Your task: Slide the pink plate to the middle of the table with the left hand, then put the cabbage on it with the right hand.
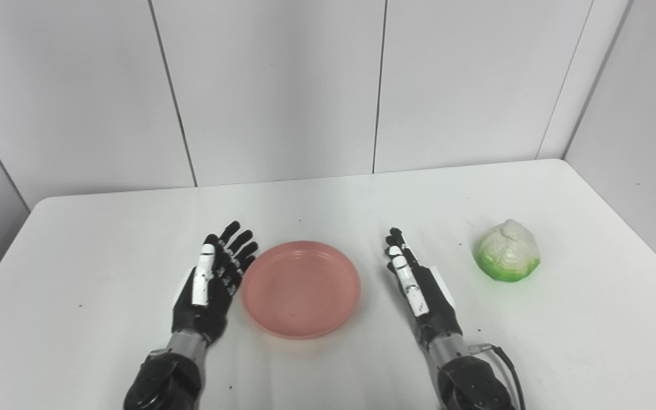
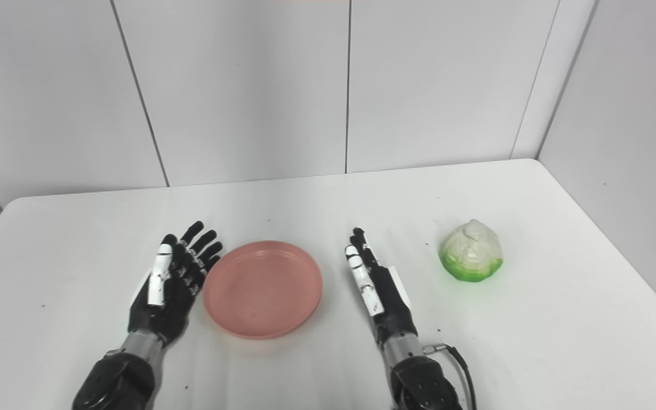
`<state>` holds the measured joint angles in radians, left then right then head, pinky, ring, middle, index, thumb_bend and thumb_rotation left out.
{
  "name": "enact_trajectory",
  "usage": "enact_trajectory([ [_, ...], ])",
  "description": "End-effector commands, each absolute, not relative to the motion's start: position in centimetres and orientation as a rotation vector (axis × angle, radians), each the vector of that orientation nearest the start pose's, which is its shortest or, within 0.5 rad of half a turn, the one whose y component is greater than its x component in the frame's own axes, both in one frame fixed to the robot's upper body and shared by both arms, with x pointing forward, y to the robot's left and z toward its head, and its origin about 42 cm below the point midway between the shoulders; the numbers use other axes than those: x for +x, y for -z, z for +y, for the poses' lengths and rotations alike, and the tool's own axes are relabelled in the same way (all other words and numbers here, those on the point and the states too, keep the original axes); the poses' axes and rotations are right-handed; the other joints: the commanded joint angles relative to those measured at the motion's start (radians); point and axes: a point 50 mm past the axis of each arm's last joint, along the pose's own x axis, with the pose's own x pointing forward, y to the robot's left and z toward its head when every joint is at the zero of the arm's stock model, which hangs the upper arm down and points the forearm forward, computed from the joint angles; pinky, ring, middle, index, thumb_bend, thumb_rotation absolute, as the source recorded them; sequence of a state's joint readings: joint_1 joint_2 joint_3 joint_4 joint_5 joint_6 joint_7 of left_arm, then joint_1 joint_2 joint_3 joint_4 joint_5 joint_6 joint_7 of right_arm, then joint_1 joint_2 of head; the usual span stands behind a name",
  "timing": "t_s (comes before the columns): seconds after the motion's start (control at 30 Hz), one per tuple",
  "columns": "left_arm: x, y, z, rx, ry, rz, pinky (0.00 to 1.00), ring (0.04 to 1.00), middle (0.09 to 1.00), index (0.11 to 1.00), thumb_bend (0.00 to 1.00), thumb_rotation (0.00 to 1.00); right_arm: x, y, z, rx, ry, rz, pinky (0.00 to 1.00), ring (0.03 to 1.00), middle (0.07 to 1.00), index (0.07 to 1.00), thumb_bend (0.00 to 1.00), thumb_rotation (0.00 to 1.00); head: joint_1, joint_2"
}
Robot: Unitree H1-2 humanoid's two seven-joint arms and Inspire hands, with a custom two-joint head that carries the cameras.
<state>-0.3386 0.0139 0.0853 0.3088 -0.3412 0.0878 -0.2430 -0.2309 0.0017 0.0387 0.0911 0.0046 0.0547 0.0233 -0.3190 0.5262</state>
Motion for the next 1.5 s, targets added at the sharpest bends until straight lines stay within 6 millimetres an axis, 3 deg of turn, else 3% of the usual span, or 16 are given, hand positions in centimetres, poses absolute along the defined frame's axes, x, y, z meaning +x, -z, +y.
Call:
enact_trajectory([
  [0.0,38.8,-10.5,20.5,-0.349,0.244,0.073,0.94,0.893,0.901,0.901,0.45,1.00,37.0,-16.9,-17.2,-0.011,-0.120,-0.215,0.90,0.936,0.954,0.977,0.29,1.00,-0.002,-0.001],
  [0.2,39.1,-9.8,21.2,-0.347,0.254,0.075,0.94,0.899,0.902,0.902,0.45,1.00,38.3,-18.7,-17.3,-0.058,-0.099,-0.265,0.92,0.917,0.927,0.951,0.40,1.00,-0.036,-0.024],
  [0.3,39.1,-9.5,21.6,-0.358,0.256,0.077,0.94,0.895,0.896,0.901,0.45,1.00,38.9,-19.8,-17.4,-0.126,-0.094,-0.325,0.94,0.912,0.923,0.943,0.41,1.00,-0.061,-0.040],
  [0.53,39.3,-9.0,22.5,-0.378,0.252,0.083,0.94,0.901,0.906,0.904,0.45,1.00,39.6,-22.3,-17.9,-0.253,-0.039,-0.453,0.88,0.890,0.907,0.910,0.60,1.00,-0.106,-0.049],
  [0.77,39.5,-8.7,23.2,-0.386,0.246,0.094,0.93,0.893,0.897,0.890,0.44,1.00,39.2,-25.5,-19.0,-0.456,0.072,-0.548,0.85,0.867,0.893,0.902,0.71,1.00,-0.140,-0.054],
  [0.9,39.5,-8.6,23.5,-0.396,0.241,0.104,0.93,0.895,0.897,0.892,0.43,1.00,38.6,-27.2,-19.8,-0.530,0.113,-0.568,0.86,0.903,0.915,0.929,0.81,1.00,-0.155,-0.056],
  [1.03,39.6,-8.5,23.9,-0.396,0.236,0.112,0.92,0.892,0.894,0.890,0.43,1.00,38.0,-28.3,-20.8,-0.585,0.146,-0.576,0.87,0.917,0.930,0.943,0.81,1.00,-0.167,-0.053],
  [1.1,39.6,-8.5,24.0,-0.398,0.235,0.114,0.93,0.894,0.896,0.894,0.43,1.00,37.9,-28.7,-21.4,-0.608,0.164,-0.578,0.87,0.922,0.938,0.951,0.81,0.97,-0.173,-0.053],
  [1.2,39.7,-8.5,24.3,-0.401,0.230,0.119,0.94,0.900,0.899,0.899,0.43,1.00,37.8,-29.3,-22.1,-0.668,0.200,-0.571,0.84,0.910,0.939,0.976,0.90,0.86,-0.183,-0.052],
  [1.47,39.9,-8.5,24.9,-0.414,0.225,0.126,0.94,0.901,0.901,0.901,0.43,1.00,37.3,-30.1,-24.3,-0.773,0.285,-0.507,0.86,0.949,0.986,1.000,0.97,0.73,-0.209,-0.043],
])
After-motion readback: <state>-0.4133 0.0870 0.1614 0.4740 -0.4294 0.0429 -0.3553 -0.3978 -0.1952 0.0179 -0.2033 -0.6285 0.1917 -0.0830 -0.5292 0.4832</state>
